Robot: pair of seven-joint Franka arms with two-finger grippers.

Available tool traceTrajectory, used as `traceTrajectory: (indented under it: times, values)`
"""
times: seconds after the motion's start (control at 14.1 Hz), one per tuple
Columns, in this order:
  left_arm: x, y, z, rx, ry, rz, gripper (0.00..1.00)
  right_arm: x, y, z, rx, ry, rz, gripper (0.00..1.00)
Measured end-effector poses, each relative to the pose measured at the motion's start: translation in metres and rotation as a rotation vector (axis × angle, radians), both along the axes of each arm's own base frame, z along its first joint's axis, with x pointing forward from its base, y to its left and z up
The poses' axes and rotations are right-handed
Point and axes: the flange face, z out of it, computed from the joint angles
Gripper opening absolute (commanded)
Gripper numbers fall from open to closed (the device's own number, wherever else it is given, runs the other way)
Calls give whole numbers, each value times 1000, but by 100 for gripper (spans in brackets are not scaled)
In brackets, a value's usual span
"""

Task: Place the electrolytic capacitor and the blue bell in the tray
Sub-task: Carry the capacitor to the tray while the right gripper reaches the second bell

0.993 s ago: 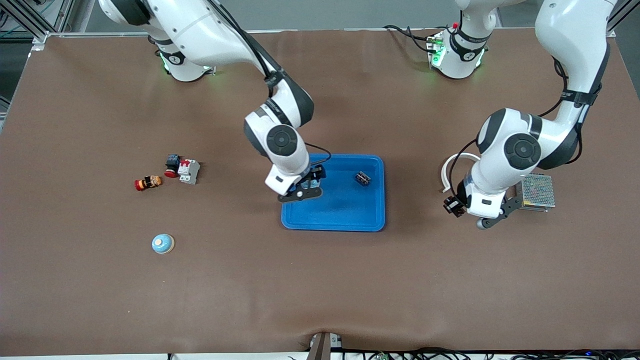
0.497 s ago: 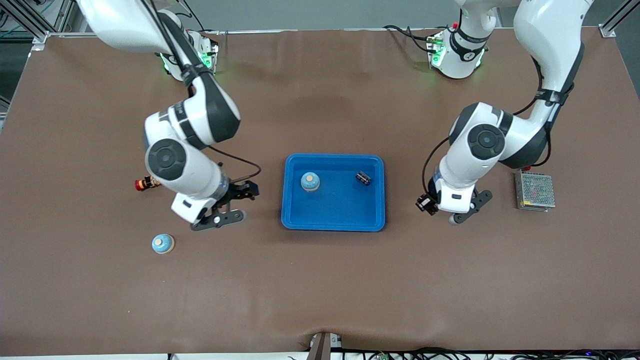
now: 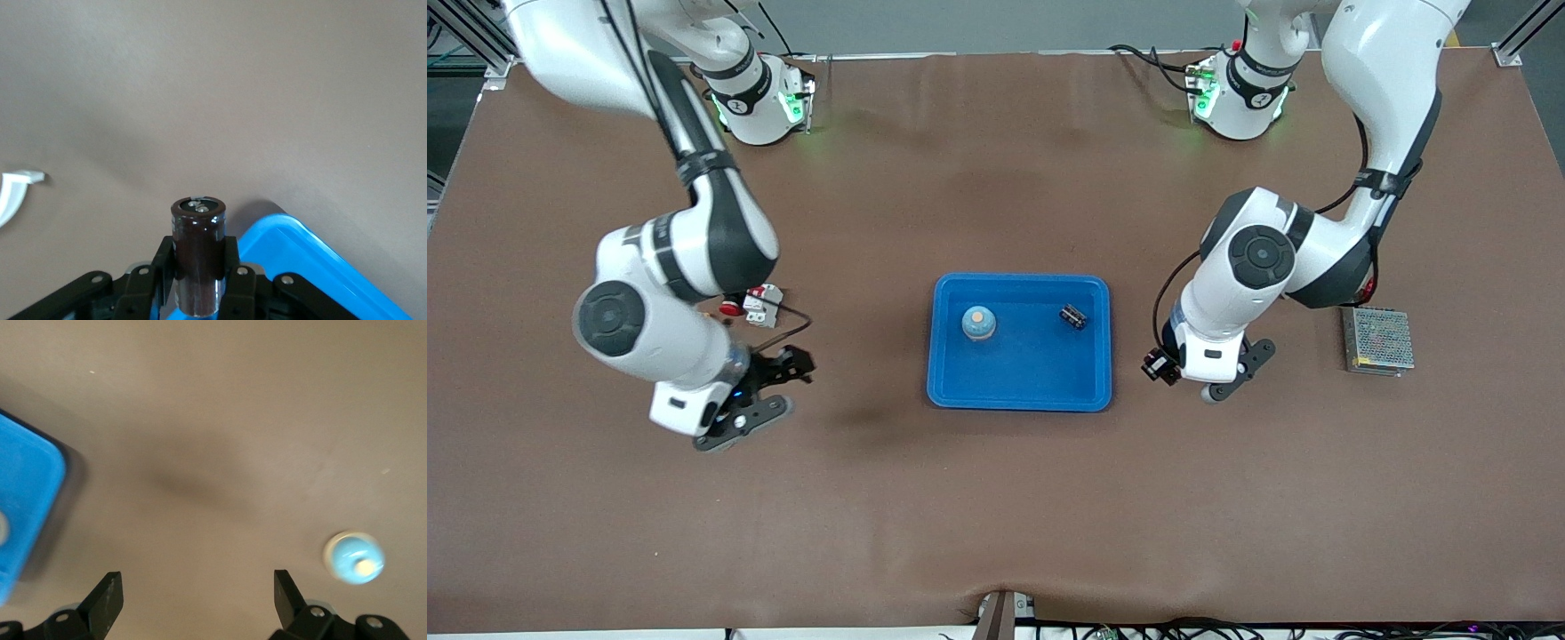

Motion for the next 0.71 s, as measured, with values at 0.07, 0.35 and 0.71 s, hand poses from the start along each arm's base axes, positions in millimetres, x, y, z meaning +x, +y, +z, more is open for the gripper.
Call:
traceTrajectory:
  times: [0.07,0.35,0.71]
  values:
    - [0,-6,-1,-4,2,7,0,7,-18,-7,1,-18,65,100]
    - [2,-14,-7,-14,11,23,0,26,-67,-49,-6,-71,267,100]
    - [-7,-59,-12,-43,24,85,0,29,-77,-80,-118,-53,482,100]
